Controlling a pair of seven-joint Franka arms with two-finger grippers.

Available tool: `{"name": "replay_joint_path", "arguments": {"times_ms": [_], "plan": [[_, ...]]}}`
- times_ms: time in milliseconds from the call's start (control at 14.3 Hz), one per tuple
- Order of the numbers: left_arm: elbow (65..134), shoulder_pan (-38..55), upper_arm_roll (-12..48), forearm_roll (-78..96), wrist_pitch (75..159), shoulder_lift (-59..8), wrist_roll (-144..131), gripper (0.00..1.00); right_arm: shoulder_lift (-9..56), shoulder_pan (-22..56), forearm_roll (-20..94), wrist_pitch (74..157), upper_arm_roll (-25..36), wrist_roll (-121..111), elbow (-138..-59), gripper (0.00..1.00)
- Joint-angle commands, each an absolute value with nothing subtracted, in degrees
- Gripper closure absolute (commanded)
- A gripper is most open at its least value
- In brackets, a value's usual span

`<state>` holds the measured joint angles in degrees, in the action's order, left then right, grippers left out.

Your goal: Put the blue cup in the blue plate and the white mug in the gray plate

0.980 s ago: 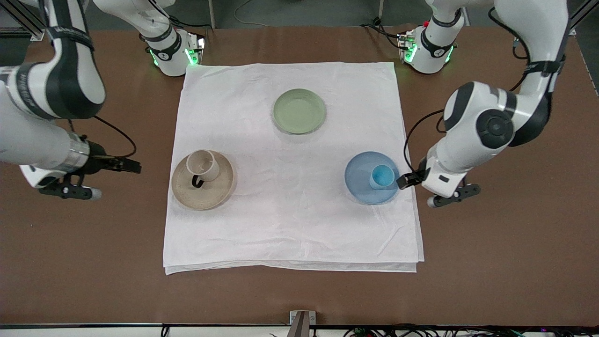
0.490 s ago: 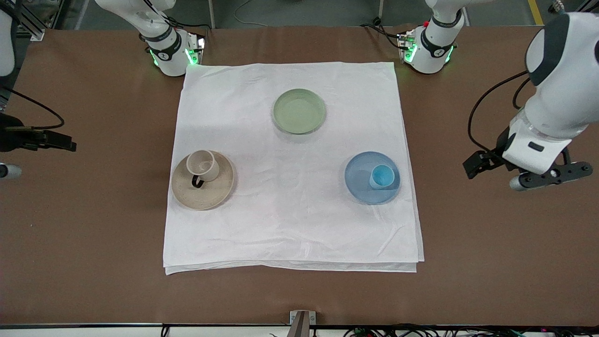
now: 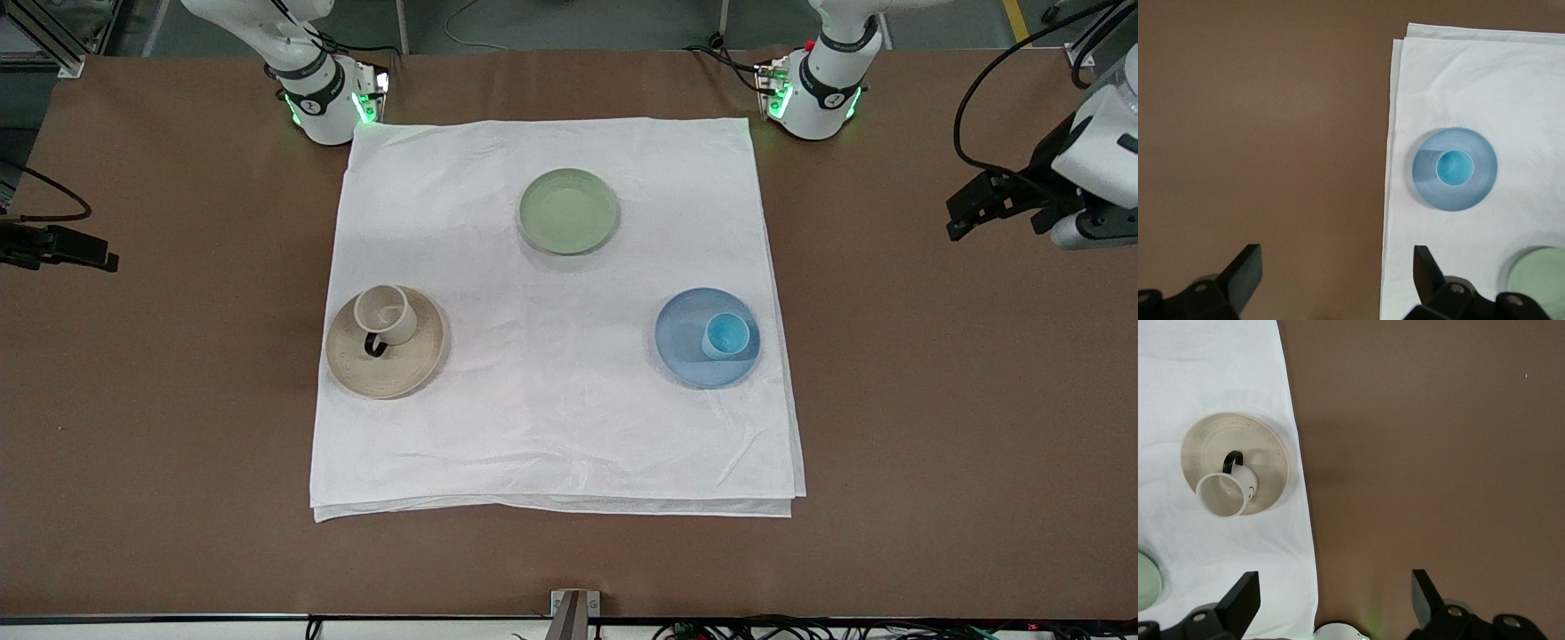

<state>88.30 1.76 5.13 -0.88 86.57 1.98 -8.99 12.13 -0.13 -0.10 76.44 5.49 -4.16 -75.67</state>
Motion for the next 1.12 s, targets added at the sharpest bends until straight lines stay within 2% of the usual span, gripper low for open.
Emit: {"name": "replay_joint_path", "arguments": {"times_ms": [0, 210, 420, 630, 770, 1050], "plan": [[94.56, 2.46, 3.87, 0.62, 86.84, 7.55, -7.21, 0.00, 9.85, 0.26, -0.09, 75.41, 5.10, -3.87, -77.51, 0.00], [94.92, 2.11, 3.96, 0.79, 86.23, 8.17, -6.94, 0.00, 3.80, -0.26, 0.00, 78.74, 3.70, -0.18, -85.05, 0.00], [94.57, 2.02, 4.31, 0.79, 86.13, 7.38, -6.86, 0.00, -5.69, -0.97, -0.09, 86.03, 3.16, -0.26, -97.70, 0.00], [93.17, 1.85, 4.31, 0.70, 86.13, 6.16, -3.70, 0.00, -8.78, -1.14, -0.09, 85.08, 2.73, -0.26, -99.40, 0.00], [92.64, 1.67, 4.22, 0.70, 86.05, 5.80, -3.43, 0.00, -10.01, -3.24, -0.26, 84.38, 0.28, -0.18, -99.40, 0.00], [90.62, 1.58, 4.13, 0.09, 85.96, 4.39, -3.69, 0.00, -10.37, -2.82, -0.26, 84.90, 0.17, -0.26, -99.23, 0.00]]}}
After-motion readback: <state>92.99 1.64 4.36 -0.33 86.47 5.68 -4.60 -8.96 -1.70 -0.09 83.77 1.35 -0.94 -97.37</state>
